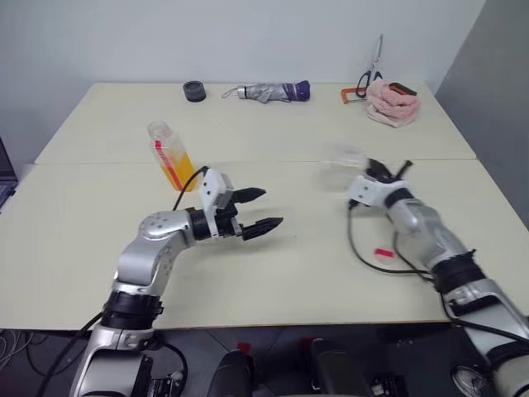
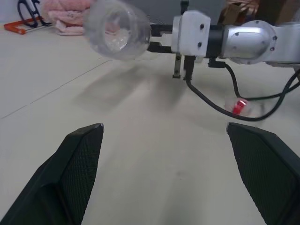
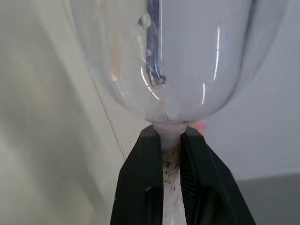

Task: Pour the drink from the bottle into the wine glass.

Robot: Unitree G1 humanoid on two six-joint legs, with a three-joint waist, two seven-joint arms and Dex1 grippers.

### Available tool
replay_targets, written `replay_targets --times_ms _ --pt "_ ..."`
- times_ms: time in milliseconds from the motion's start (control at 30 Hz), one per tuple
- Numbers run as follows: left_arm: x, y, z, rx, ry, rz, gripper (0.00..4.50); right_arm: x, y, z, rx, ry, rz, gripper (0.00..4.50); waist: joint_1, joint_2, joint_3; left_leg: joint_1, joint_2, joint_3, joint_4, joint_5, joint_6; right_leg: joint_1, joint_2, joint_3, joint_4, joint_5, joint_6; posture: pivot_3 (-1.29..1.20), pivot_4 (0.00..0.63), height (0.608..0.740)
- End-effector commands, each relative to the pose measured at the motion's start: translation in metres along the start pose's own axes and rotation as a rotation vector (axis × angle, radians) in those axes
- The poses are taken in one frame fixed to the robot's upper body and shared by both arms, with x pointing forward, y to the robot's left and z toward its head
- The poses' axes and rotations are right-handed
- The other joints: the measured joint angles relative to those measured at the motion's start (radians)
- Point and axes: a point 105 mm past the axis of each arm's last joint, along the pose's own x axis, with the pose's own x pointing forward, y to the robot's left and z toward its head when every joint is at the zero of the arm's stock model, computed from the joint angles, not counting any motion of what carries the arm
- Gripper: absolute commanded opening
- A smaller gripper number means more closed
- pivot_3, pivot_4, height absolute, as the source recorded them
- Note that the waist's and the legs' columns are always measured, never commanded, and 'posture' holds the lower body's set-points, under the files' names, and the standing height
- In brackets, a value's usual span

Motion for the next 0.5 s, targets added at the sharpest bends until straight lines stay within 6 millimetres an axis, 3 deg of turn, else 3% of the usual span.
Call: replay_targets --times_ms 33,133,233,367,500 --pt "-0.013 0.0 0.022 0.033 -0.031 0.036 4.5 0.013 0.019 0.058 0.415 -0.178 0.074 0.18 0.0 0.0 0.0 0.0 0.0 0.0 0.0 0.0 0.0 0.0 0.0 0.0 0.0 0.0 0.0 0.0 0.15 0.74" --pt "-0.02 0.0 0.028 0.035 -0.017 0.058 4.5 0.022 0.053 0.079 0.673 -0.188 0.188 0.18 0.009 0.0 0.0 -0.001 -0.001 -0.002 0.0 0.0 0.0 0.0 -0.002 -0.002 0.0 0.0 0.0 0.0 0.15 0.74" --pt "-0.024 -0.001 0.032 0.037 -0.003 0.067 4.5 0.023 0.074 0.083 0.737 -0.189 0.258 0.18 0.03 0.0 0.0 -0.001 -0.002 -0.002 0.001 0.0 -0.001 0.001 -0.007 -0.002 0.0 0.0 0.0 0.0 0.15 0.74" --pt "-0.029 -0.001 0.036 0.04 0.01 0.08 4.5 0.018 0.087 0.075 0.824 -0.167 0.313 0.18 0.042 0.0 0.0 -0.001 -0.004 -0.001 0.002 0.0 0.0 0.002 -0.009 -0.002 -0.001 0.0 0.001 0.0 0.15 0.74" --pt "-0.033 0.001 0.036 0.041 0.019 0.095 4.5 0.006 0.097 0.057 0.762 -0.135 0.364 0.18 0.041 0.0 0.0 0.0 -0.004 -0.001 0.0 0.0 0.0 0.001 -0.006 -0.002 -0.001 0.0 0.001 0.0 0.15 0.74"
